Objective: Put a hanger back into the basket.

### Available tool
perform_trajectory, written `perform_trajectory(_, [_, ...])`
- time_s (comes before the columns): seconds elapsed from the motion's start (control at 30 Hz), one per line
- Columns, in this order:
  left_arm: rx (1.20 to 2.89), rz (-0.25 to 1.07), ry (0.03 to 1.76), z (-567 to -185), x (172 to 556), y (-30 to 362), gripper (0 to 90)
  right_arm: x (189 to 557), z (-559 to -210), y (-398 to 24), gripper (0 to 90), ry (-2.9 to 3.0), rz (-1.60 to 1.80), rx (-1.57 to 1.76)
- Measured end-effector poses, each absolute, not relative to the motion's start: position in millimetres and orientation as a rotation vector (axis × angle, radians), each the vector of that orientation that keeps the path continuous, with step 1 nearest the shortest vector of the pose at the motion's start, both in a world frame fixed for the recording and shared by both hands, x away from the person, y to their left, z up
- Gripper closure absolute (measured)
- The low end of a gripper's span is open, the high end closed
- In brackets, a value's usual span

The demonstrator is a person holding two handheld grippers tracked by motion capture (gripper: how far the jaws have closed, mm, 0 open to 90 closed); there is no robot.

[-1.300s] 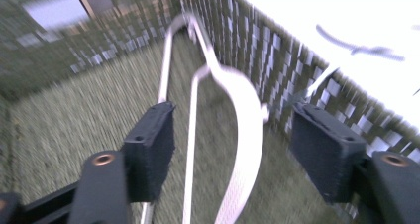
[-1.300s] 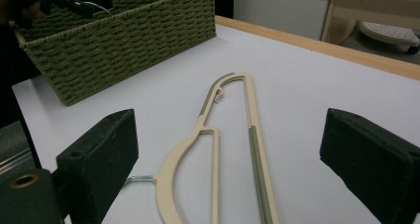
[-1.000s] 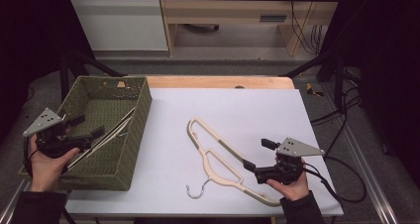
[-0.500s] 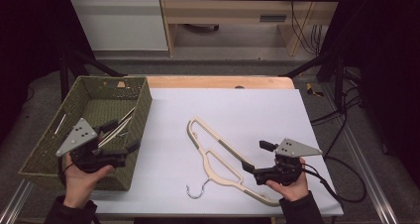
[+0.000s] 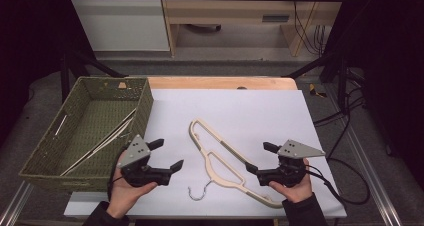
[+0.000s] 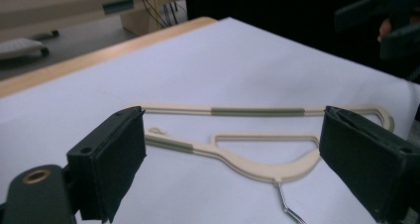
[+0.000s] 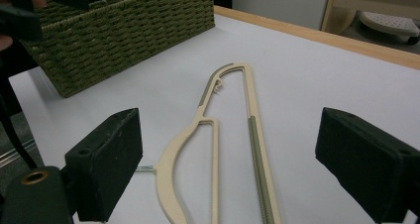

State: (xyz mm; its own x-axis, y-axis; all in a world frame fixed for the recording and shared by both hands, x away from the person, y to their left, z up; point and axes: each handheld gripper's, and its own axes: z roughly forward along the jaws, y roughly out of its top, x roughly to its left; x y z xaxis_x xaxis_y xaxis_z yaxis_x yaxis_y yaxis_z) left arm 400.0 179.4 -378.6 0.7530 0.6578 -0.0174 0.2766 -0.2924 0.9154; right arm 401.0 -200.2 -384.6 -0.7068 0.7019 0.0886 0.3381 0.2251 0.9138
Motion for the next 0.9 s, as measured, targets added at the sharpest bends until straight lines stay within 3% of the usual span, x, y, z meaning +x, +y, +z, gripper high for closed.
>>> perform_trajectory(0.63, [2.110,0.340,0.691,-441,401,114,15.7,402,-385,-199,11.7,2.161,1.474,0.977])
perform_trajectory(0.77, [2.141,0.329,0.712,-448,402,108,19.8,401,-386,-198,11.7,2.172,1.475,0.969])
perform_trajectory(0.9, [2.157,0.309,0.742,-454,404,104,29.3,402,-386,-198,11.8,2.171,1.474,0.966])
